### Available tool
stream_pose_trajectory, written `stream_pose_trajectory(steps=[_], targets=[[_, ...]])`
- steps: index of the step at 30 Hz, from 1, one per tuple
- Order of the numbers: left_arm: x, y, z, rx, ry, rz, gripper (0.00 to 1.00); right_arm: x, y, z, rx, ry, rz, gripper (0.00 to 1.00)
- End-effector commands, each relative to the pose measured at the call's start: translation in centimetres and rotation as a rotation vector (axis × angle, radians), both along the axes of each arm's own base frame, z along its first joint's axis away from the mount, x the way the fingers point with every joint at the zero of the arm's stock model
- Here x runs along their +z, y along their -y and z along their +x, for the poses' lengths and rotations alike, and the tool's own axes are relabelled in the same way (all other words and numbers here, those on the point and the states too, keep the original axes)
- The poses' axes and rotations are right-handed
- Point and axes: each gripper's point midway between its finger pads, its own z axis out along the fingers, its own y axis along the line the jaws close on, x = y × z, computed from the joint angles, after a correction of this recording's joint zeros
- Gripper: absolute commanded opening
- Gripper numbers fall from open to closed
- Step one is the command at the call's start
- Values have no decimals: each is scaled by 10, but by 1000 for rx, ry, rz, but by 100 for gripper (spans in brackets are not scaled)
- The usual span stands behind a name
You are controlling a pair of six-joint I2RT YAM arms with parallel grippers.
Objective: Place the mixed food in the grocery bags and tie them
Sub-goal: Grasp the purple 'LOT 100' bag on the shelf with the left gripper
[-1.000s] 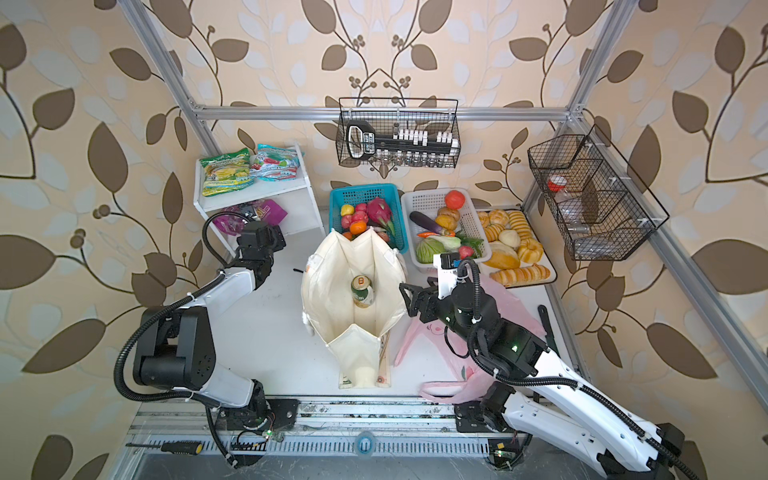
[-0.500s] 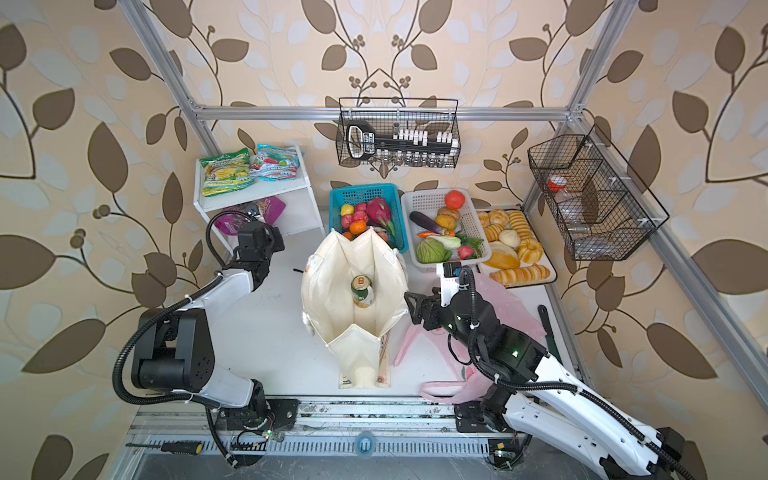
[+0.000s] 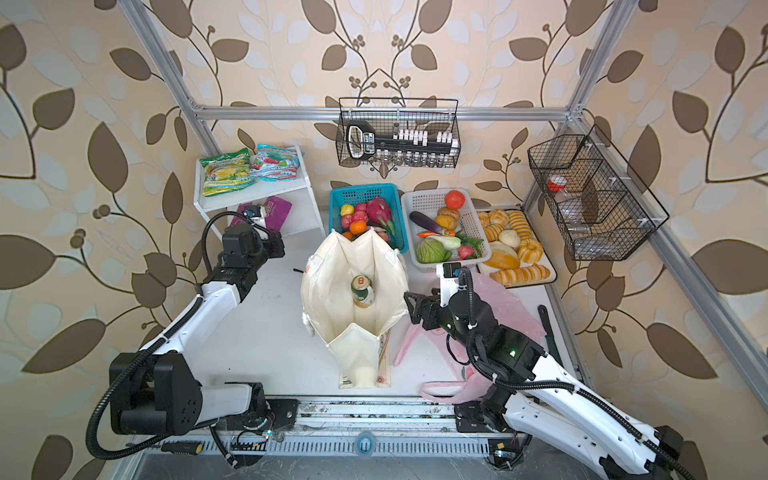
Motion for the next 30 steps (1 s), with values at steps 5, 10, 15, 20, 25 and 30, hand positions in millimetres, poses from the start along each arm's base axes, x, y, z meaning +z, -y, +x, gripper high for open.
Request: stream_pose_trajectory(steps=[5, 10, 15, 20, 25, 30], targets=[[0, -12, 2, 41, -24, 35, 0, -3, -1, 0, 0, -3, 4, 86], [-1, -16, 11, 75, -43, 20, 27, -3, 2, 0, -9, 0, 5, 86], [-1, -22, 18, 109, -21, 14, 58, -6, 5, -3, -11, -1, 4, 86], [1, -26, 27, 138, -16, 4, 60, -7, 7, -4, -17, 1, 1, 86], [2, -23, 32, 136, -19, -31, 39, -10, 8, -3, -22, -5, -3, 86], [10, -25, 27, 148, 0, -33, 0, -11, 8, -3, -24, -14, -2, 86]])
